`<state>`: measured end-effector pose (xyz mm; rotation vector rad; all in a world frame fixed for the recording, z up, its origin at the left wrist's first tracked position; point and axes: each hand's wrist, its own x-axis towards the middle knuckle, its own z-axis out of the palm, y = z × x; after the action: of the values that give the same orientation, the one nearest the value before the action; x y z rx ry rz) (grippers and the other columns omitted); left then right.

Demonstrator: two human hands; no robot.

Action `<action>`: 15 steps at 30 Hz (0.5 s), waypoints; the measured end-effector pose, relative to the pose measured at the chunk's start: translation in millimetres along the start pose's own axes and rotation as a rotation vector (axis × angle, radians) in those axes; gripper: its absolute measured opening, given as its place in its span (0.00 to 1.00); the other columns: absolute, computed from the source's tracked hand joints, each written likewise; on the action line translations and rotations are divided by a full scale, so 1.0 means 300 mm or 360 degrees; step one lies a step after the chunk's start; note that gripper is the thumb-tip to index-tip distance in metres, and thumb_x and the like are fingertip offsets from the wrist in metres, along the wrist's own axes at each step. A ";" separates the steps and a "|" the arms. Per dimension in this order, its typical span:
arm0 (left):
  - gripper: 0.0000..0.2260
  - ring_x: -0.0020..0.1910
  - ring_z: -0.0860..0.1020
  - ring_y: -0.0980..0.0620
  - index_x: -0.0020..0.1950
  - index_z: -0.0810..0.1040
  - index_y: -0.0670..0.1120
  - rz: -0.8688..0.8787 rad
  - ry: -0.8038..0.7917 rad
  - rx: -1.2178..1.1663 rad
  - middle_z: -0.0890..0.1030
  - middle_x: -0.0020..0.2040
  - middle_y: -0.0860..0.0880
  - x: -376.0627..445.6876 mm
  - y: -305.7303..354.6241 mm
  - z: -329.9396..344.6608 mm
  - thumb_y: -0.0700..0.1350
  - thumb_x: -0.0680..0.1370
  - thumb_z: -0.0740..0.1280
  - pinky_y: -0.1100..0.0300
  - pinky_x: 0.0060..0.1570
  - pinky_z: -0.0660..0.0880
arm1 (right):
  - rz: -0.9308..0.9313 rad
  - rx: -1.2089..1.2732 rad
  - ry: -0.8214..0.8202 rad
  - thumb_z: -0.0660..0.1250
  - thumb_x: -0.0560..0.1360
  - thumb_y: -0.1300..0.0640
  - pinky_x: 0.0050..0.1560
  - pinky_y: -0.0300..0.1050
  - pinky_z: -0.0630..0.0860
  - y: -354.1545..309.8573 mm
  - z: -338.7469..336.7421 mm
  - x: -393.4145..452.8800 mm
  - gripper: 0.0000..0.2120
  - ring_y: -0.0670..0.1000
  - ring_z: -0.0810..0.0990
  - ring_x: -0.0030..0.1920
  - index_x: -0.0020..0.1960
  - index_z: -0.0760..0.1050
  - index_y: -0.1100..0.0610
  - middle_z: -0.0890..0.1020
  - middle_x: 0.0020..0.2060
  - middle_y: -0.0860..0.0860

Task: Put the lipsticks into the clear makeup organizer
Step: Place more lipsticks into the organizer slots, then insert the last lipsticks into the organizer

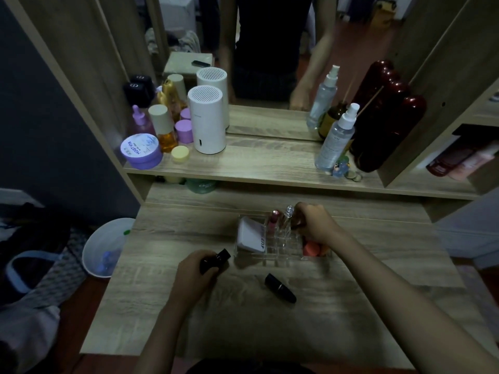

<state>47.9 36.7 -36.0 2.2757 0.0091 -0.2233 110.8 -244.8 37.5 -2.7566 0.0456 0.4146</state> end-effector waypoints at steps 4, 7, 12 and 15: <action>0.15 0.47 0.78 0.52 0.58 0.77 0.42 -0.0112 0.0038 -0.0300 0.81 0.54 0.44 -0.016 0.027 -0.019 0.38 0.72 0.70 0.71 0.42 0.73 | 0.0028 0.0043 0.0062 0.73 0.67 0.65 0.60 0.54 0.75 -0.001 -0.042 -0.087 0.34 0.60 0.74 0.63 0.70 0.64 0.57 0.74 0.64 0.59; 0.17 0.44 0.80 0.55 0.59 0.76 0.43 -0.0178 0.0195 -0.0582 0.80 0.52 0.44 -0.030 0.059 -0.040 0.36 0.71 0.70 0.72 0.36 0.78 | 0.0074 -0.0093 0.0270 0.71 0.69 0.62 0.55 0.53 0.74 -0.001 -0.082 -0.191 0.35 0.60 0.72 0.62 0.72 0.60 0.54 0.71 0.64 0.58; 0.20 0.47 0.80 0.61 0.56 0.74 0.49 -0.0122 0.0407 -0.0796 0.81 0.50 0.48 -0.032 0.123 -0.067 0.34 0.69 0.71 0.65 0.49 0.79 | -0.0074 -0.0039 0.0599 0.70 0.71 0.57 0.40 0.44 0.75 -0.069 -0.066 -0.361 0.13 0.56 0.79 0.47 0.55 0.76 0.56 0.79 0.50 0.54; 0.22 0.48 0.78 0.58 0.59 0.73 0.43 -0.0052 0.0460 -0.0809 0.79 0.51 0.46 -0.019 0.166 -0.060 0.32 0.68 0.72 0.78 0.41 0.76 | 0.0039 0.0096 0.0158 0.66 0.75 0.52 0.44 0.38 0.76 -0.103 0.057 -0.406 0.13 0.49 0.79 0.50 0.58 0.73 0.52 0.78 0.56 0.50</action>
<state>49.0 17.8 13.8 1.7827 0.2286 0.0874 -8.0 -212.2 68.2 -2.7173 0.1152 0.2782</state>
